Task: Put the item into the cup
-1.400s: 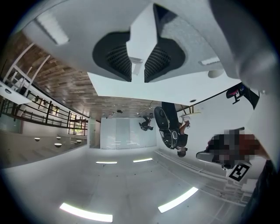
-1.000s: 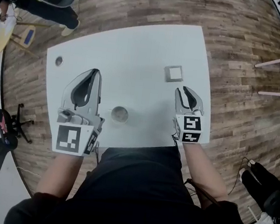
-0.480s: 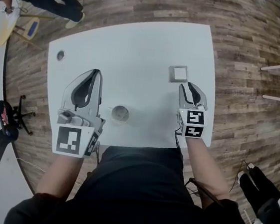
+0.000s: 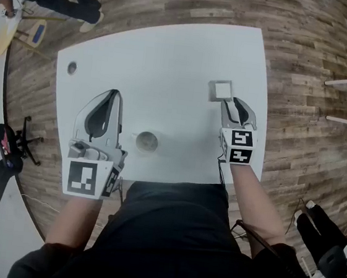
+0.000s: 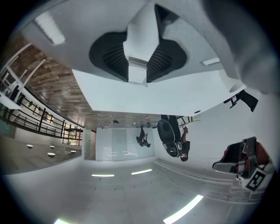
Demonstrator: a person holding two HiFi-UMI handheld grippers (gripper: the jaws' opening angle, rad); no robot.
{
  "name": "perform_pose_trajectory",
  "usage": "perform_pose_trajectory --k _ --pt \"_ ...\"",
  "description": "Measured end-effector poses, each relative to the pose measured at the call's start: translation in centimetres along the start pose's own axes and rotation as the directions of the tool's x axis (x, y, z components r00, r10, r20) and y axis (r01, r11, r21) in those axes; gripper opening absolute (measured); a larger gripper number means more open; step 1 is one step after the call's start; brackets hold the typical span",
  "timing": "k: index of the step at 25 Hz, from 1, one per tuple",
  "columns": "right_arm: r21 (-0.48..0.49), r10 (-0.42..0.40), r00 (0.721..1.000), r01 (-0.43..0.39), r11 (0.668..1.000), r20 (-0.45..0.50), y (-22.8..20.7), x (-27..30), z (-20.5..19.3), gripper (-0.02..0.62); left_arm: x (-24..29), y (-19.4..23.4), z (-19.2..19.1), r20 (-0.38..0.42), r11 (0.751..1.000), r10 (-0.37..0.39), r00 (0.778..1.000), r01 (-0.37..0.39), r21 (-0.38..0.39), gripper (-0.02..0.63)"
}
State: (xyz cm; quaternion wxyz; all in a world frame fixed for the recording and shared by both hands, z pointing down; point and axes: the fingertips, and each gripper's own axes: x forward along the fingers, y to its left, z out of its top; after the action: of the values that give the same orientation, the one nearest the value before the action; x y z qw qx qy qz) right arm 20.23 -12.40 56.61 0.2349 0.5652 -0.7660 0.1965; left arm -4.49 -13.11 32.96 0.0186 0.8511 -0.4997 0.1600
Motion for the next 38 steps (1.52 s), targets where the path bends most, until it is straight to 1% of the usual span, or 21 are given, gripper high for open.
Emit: perform_pose_trajectory --k 5,9,14,18,22,25,29,31,32,35,38 --pt "0.011 0.003 1.000 -0.003 1.000 -0.019 -0.3 0.6 -0.6 0.137 -0.1 0.5 -0.3 -0.014 0.999 0.022 1.000 -0.023 -0.031 0.006" --pt "0.034 0.014 0.999 -0.012 0.999 -0.043 -0.4 1.2 -1.2 0.149 -0.3 0.8 -0.5 -0.016 1.000 0.022 1.000 -0.022 -0.017 0.006" --pt "0.062 0.021 0.997 -0.017 0.998 -0.071 -0.5 1.8 -2.1 0.163 -0.1 1.1 -1.4 -0.051 0.998 0.047 0.998 -0.049 -0.041 0.006" --pt "0.079 0.023 0.996 -0.016 0.997 -0.088 -1.1 2.0 -2.4 0.163 0.1 0.5 -1.3 -0.040 0.999 0.027 0.999 -0.029 -0.034 0.006" --pt "0.094 0.035 0.992 -0.024 0.995 -0.122 -1.1 2.3 -3.1 0.163 0.0 0.5 -1.5 -0.044 0.999 0.033 0.998 -0.034 -0.037 0.006" --pt "0.106 0.053 0.987 -0.038 0.994 -0.149 -0.9 2.7 -3.6 0.163 -0.3 0.6 -1.9 -0.063 0.998 0.042 0.997 -0.045 -0.036 0.006" --pt "0.111 0.061 0.981 -0.041 0.993 -0.182 -0.7 2.9 -4.0 0.163 -0.6 0.7 -1.6 -0.055 0.998 0.052 0.997 -0.054 -0.037 0.006" --pt "0.106 0.053 0.980 -0.033 0.994 -0.193 -1.0 3.0 -4.0 0.150 -0.8 0.9 -1.7 -0.057 0.997 0.058 0.997 -0.060 -0.040 0.006" --pt "0.104 0.049 0.979 -0.029 0.994 -0.198 -1.2 3.0 -4.1 0.134 -0.9 1.0 -1.8 -0.057 0.997 0.061 0.997 -0.063 -0.042 0.006" --pt "0.102 0.051 0.978 -0.031 0.994 -0.200 -1.3 3.1 -4.3 0.048 -1.2 1.0 -2.0 -0.056 0.997 0.066 0.996 -0.068 -0.045 0.006" --pt "0.095 0.054 0.982 -0.037 0.995 -0.183 -1.0 3.0 -4.0 0.020 -1.6 1.2 -2.0 -0.054 0.996 0.071 0.996 -0.074 -0.047 0.006"
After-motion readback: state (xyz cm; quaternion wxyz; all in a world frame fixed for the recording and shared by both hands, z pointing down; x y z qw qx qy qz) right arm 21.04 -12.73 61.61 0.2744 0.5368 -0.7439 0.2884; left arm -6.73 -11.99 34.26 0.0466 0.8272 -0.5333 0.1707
